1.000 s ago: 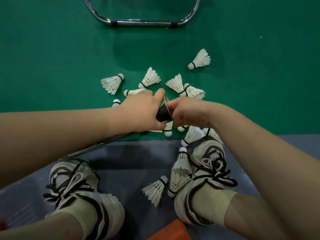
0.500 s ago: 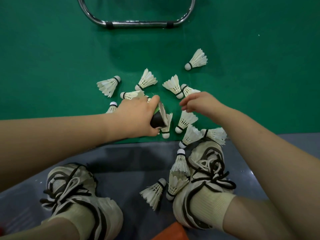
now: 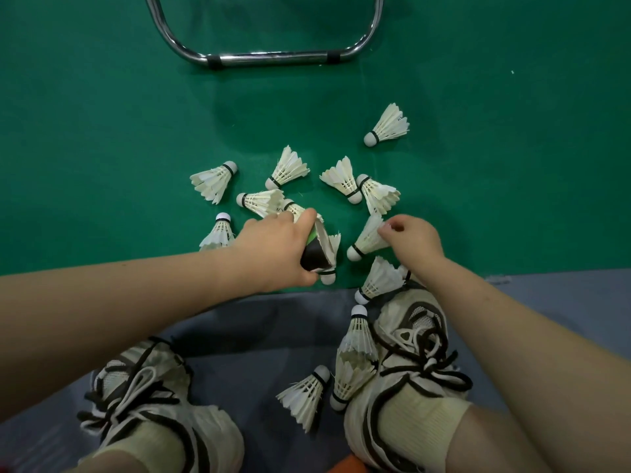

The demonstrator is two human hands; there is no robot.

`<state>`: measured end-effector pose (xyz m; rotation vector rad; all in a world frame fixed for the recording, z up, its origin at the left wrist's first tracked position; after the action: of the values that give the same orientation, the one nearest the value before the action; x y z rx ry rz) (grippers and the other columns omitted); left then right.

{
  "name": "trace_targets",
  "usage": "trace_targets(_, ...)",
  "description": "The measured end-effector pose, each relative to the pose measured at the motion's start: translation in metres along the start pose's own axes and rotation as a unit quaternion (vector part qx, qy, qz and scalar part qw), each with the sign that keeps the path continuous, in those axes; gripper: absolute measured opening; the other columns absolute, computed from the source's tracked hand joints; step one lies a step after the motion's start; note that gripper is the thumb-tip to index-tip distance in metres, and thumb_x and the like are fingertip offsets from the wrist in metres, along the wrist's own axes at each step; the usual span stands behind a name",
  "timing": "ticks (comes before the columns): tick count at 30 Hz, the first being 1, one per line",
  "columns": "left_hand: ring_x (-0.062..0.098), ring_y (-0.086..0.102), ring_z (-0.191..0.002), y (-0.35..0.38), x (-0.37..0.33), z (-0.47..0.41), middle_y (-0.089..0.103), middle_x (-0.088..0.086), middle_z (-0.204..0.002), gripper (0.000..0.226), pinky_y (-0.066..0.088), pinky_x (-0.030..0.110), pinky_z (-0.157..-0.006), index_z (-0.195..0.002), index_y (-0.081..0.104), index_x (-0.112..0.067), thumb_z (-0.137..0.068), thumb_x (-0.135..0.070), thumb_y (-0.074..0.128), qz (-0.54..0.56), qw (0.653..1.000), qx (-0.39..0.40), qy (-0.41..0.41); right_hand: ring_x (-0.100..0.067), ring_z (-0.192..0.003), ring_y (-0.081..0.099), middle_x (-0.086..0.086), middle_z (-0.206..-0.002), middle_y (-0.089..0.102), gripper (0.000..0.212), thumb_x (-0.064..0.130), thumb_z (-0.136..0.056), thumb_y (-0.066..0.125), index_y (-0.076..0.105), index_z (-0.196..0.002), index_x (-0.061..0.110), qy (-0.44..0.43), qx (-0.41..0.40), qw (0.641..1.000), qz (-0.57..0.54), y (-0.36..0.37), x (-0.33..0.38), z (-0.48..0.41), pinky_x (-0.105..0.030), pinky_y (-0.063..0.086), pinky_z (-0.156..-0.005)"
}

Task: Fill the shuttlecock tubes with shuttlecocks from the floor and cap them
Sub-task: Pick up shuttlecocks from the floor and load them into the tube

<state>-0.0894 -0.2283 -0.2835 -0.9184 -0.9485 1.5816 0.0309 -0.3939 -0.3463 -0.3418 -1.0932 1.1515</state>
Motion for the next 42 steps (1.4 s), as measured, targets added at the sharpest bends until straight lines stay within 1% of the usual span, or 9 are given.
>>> trace_targets(7, 0.03, 0.053, -0.097, 0.0, 0.01, -0.008, 0.052, 0.01, -0.106, 0.072, 0.036, 0.035, -0.07, -0.123, 0.032, -0.016, -0.073, -0.055, 0.065, 0.002, 1.0, 0.0, -0.03, -0.007, -0.064, 0.047, 0.005, -0.064, 0.055, 0.023, 0.011, -0.084, 0.06, 0.058, -0.063, 0.02, -0.105, -0.07, 0.954, -0.273, -0.031, 0.053, 0.015, -0.015, 0.039, -0.06)
trace_targets(17, 0.032, 0.055, -0.091, -0.01, 0.02, -0.01, 0.043, 0.004, -0.09, 0.065, 0.045, 0.037, -0.072, -0.113, 0.034, -0.015, -0.071, -0.053, 0.066, 0.032, 0.999, -0.017, -0.032, -0.001, -0.067, 0.053, 0.007, -0.073, 0.062, 0.012, 0.018, -0.09, 0.059, 0.07, -0.086, 0.013, -0.112, 0.178, 0.95, -0.231, 0.015, 0.086, 0.037, -0.012, 0.041, -0.065)
trace_targets(21, 0.033, 0.055, -0.092, -0.012, 0.022, -0.012, 0.046, 0.006, -0.092, 0.07, 0.045, 0.038, -0.073, -0.118, 0.034, -0.014, -0.071, -0.054, 0.066, 0.037, 0.999, -0.018, -0.025, -0.019, -0.085, 0.054, -0.009, -0.09, 0.063, 0.043, 0.037, -0.095, 0.047, 0.066, -0.103, -0.001, -0.091, 0.255, 0.946, -0.18, 0.024, 0.093, 0.04, -0.038, 0.044, -0.088)
trace_targets(24, 0.033, 0.056, -0.091, -0.013, 0.018, -0.01, 0.053, 0.01, -0.1, 0.068, 0.048, 0.039, -0.075, -0.117, 0.034, -0.014, -0.071, -0.054, 0.065, 0.031, 0.999, -0.02, -0.007, -0.018, -0.095, 0.057, -0.004, -0.103, 0.068, 0.057, 0.055, -0.093, 0.033, 0.065, -0.11, 0.011, -0.044, 0.374, 0.895, -0.24, 0.025, 0.096, 0.045, -0.036, 0.038, -0.091)
trace_targets(30, 0.026, 0.055, -0.093, -0.009, 0.005, 0.0, 0.056, 0.006, -0.101, 0.063, 0.045, 0.035, -0.071, -0.114, 0.037, -0.02, -0.07, -0.056, 0.064, 0.045, 0.997, -0.028, 0.048, -0.007, -0.08, 0.06, 0.007, -0.089, 0.063, 0.02, 0.04, -0.088, 0.047, 0.054, -0.101, 0.026, -0.055, 0.517, 0.818, -0.245, 0.034, 0.099, 0.06, -0.023, 0.047, -0.078)
trace_targets(33, 0.029, 0.056, -0.094, -0.011, 0.013, -0.002, 0.056, 0.008, -0.103, 0.067, 0.046, 0.036, -0.074, -0.118, 0.035, -0.018, -0.071, -0.056, 0.064, 0.029, 0.999, -0.033, 0.029, -0.011, -0.078, 0.061, 0.001, -0.085, 0.064, 0.022, 0.039, -0.091, 0.049, 0.058, -0.097, 0.02, -0.042, 0.471, 0.828, -0.302, 0.033, 0.1, 0.049, -0.024, 0.048, -0.075)
trace_targets(36, 0.031, 0.056, -0.092, -0.013, 0.025, -0.005, 0.054, 0.01, -0.1, 0.072, 0.05, 0.04, -0.076, -0.122, 0.034, -0.015, -0.071, -0.056, 0.063, 0.012, 0.999, -0.035, 0.001, -0.011, -0.071, 0.061, 0.004, -0.066, 0.068, 0.021, 0.025, -0.093, 0.05, 0.064, -0.082, 0.016, 0.02, 0.257, 0.878, -0.402, 0.017, 0.087, 0.02, -0.027, 0.045, -0.073)
trace_targets(39, 0.028, 0.051, -0.086, -0.008, 0.031, -0.004, 0.046, 0.006, -0.092, 0.079, 0.048, 0.039, -0.074, -0.13, 0.029, -0.015, -0.072, -0.056, 0.063, 0.01, 1.0, -0.009, -0.017, -0.008, -0.075, 0.059, 0.005, -0.079, 0.065, 0.013, 0.021, -0.091, 0.055, 0.065, -0.083, 0.018, -0.012, 0.122, 0.973, -0.195, 0.016, 0.062, 0.001, -0.024, 0.043, -0.071)
trace_targets(42, 0.024, 0.045, -0.08, -0.004, 0.03, -0.005, 0.041, 0.002, -0.086, 0.073, 0.046, 0.036, -0.07, -0.125, 0.031, -0.015, -0.073, -0.055, 0.063, 0.019, 1.0, 0.003, -0.024, -0.017, -0.097, 0.056, 0.0, -0.11, 0.058, 0.028, 0.027, -0.088, 0.06, 0.059, -0.116, 0.028, -0.11, 0.164, 0.979, 0.05, 0.039, 0.052, 0.0, -0.026, 0.046, -0.075)
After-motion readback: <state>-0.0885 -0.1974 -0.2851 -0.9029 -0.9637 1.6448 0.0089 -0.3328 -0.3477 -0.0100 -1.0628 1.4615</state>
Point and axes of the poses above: each hand's wrist, its own z-axis away from the middle knuckle, its own y-axis out of the palm, x = y × z, the point moved 4 cm from there along -z, towards the middle knuckle
